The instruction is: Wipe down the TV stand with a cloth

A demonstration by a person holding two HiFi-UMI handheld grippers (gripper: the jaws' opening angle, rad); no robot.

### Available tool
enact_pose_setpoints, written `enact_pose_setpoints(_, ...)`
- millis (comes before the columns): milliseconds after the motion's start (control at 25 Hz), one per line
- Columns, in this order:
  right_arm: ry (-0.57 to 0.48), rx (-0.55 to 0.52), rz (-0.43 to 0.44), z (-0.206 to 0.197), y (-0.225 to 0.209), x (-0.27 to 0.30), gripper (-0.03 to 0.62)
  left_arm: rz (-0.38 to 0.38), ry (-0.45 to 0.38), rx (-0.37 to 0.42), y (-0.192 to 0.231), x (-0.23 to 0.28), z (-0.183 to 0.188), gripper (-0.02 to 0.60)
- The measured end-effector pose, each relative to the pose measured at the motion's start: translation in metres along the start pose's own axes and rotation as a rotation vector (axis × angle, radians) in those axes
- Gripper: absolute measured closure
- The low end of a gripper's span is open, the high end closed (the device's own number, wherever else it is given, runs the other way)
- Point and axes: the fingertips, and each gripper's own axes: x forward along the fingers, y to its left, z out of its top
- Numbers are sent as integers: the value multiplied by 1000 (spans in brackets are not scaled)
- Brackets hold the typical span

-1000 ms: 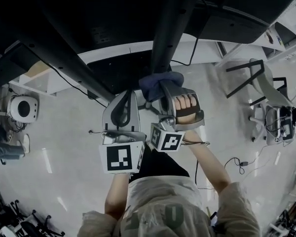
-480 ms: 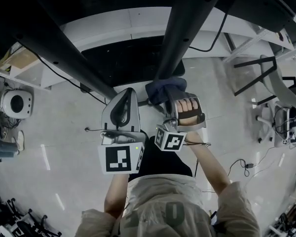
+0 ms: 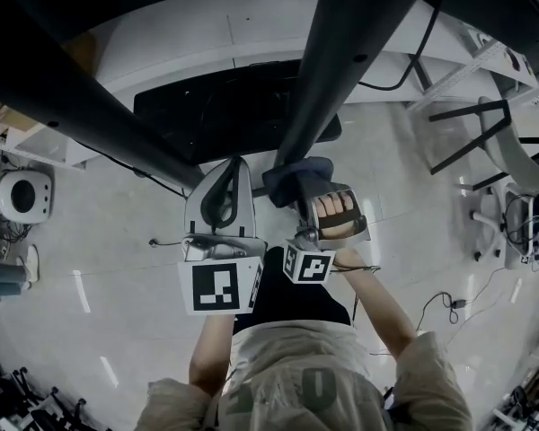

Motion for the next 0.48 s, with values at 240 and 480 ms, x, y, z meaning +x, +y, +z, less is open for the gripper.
enact_pose_setpoints(240,-10,-3,11,-2,18,5,537,7,22,33,5,9,-17,566)
enact_pose_setpoints(480,-27,150,78,7,-31,-20,537,48,40,52,6,5,37,566)
